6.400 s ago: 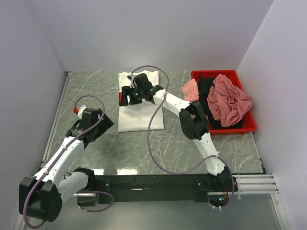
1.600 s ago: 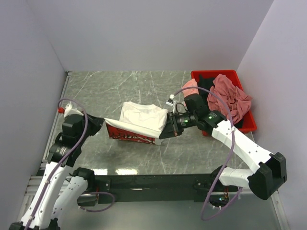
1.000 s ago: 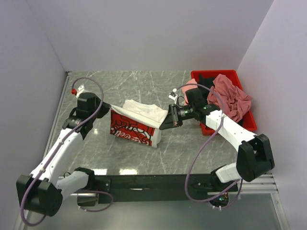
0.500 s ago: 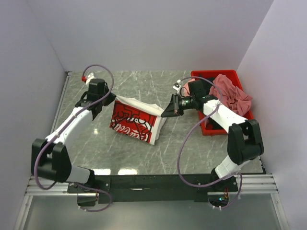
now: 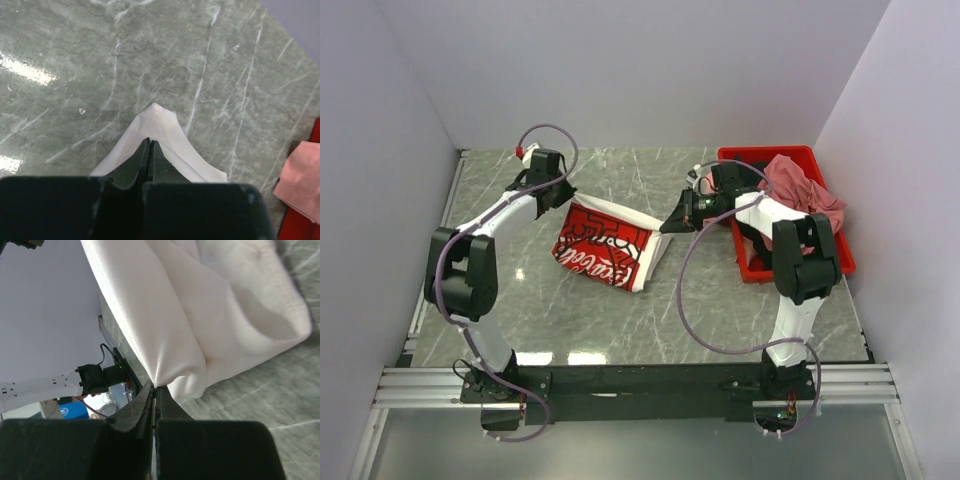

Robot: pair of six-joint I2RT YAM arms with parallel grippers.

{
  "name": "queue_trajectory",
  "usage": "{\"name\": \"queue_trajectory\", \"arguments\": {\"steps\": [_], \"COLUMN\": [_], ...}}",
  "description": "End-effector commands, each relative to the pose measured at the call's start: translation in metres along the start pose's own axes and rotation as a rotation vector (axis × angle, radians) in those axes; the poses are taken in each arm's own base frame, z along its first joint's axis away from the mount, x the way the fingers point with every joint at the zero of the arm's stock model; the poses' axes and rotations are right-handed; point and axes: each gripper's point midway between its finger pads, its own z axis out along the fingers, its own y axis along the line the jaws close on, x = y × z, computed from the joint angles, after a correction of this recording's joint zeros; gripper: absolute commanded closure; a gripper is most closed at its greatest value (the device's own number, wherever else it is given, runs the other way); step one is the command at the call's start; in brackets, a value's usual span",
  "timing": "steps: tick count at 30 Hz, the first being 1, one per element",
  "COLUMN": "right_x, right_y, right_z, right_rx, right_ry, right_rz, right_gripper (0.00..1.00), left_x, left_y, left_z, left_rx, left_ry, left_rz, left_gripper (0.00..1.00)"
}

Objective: Fold and stack the t-shirts
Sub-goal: Fold the tshirt

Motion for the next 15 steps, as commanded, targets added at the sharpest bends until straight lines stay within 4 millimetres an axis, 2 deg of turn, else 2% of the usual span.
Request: {"name": "queue_trajectory", "arguments": {"steps": [1, 8, 13, 15], "right_x": [-0.018, -0.021, -0.024, -0.027], "right_y": [-0.003, -0.018, -0.035, -0.035], "right_z": [-0.002, -0.001, 0.001, 0.000], "right_rx": [0.000, 0.033, 0.085, 0.079], "right_ry": [-0.035, -0.056, -0.076, -0.081], "right_rz": [0.017, 0.061, 0.099, 0.099], "right_gripper": [1.00, 1.00, 0.99, 0.89], "left_x": [-0.028, -0.003, 0.007, 0.007], "left_y": [-0.007, -0.010, -0.012, -0.011], "left_z": [0.007, 0.038, 0.046, 0.047], "left_rx": [0.004, 0.031, 0.054, 0.042], "left_ry": [-0.072, 0.028, 0.073, 0.076], "left_rz": [0.020, 0.063, 0.070, 0.073], "left_gripper": [1.00, 0.99, 0.99, 0.96]}}
